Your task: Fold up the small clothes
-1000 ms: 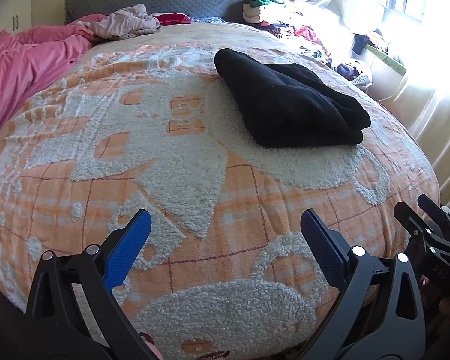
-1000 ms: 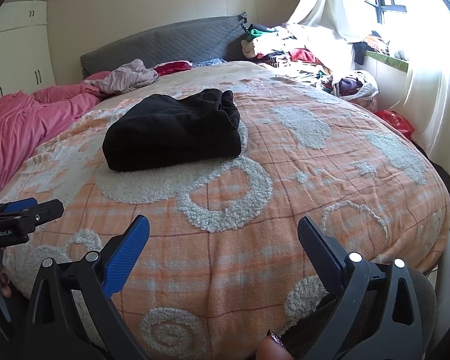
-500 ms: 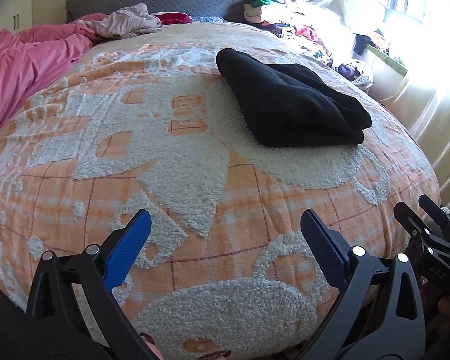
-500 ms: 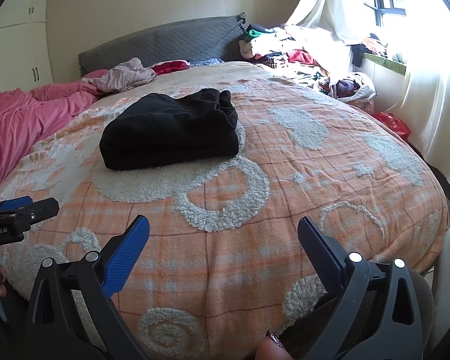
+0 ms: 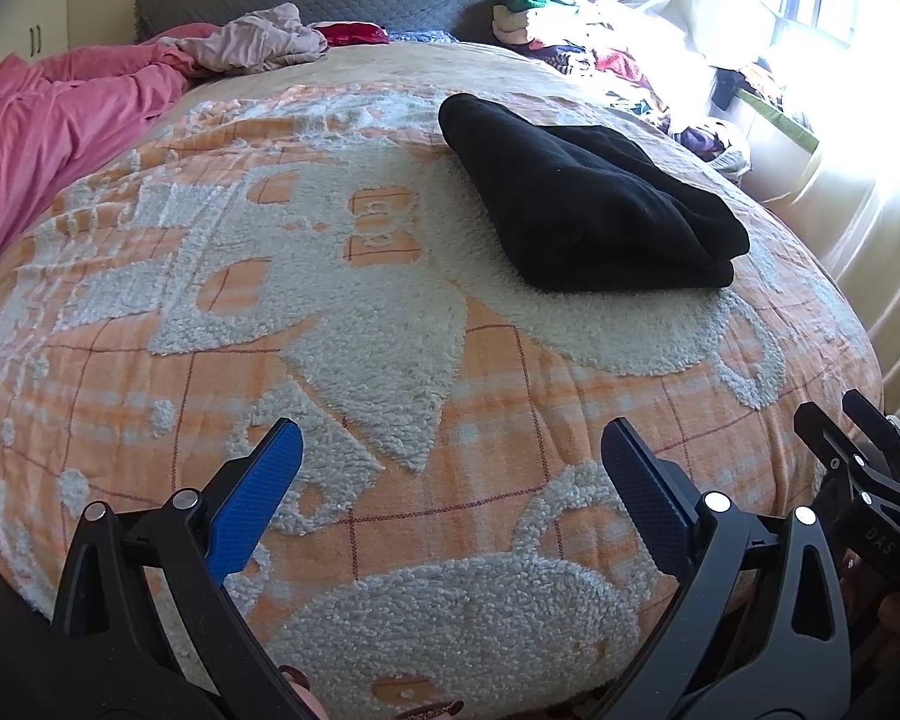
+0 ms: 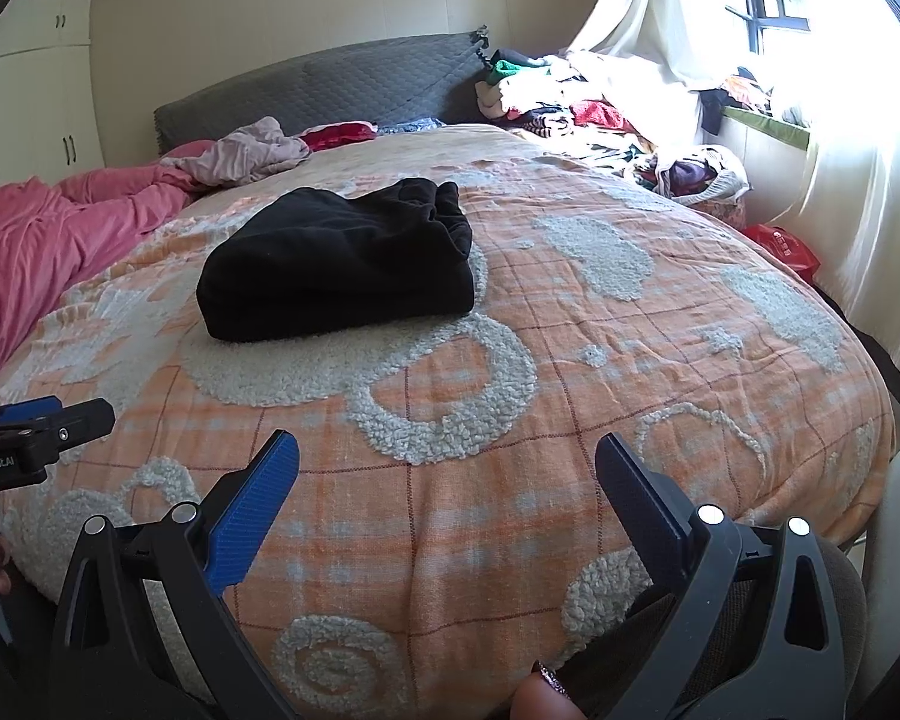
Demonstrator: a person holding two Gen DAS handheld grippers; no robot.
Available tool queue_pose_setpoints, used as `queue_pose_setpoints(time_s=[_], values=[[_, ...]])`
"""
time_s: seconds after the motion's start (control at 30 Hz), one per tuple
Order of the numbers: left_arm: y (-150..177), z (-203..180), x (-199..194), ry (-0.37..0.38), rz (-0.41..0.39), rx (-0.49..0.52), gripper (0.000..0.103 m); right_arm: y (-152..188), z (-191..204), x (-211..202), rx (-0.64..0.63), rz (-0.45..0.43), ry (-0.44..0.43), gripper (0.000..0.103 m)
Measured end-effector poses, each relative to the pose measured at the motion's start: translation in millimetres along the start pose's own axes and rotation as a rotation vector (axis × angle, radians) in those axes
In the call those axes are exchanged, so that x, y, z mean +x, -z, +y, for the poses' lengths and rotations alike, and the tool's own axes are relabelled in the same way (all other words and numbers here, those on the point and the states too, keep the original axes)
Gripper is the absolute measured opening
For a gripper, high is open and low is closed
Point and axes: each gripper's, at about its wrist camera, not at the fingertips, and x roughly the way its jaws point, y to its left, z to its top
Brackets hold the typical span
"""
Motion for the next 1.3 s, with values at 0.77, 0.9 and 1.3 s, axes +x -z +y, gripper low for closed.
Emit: queue_pose_setpoints(time_s=[0.77, 0.9, 1.3], values=[[1.9, 0.6, -0.2, -0.008, 0.016, -0.002, 0.093, 0.2, -4.9, -1.5, 0.018, -0.01, 0.023, 0.098], [1.7, 19.5, -0.5, 0.003, 0.016, -0.063, 0.093, -6.1, -22.6, -16.5, 0.088, -0.057, 0.067, 0.098], [-29.7, 367.0, -30.7, -0.662, 0.02, -0.507, 0.093, 38.2, -375.2, -95.3, 0.728, 0.083, 0.922, 0.098]])
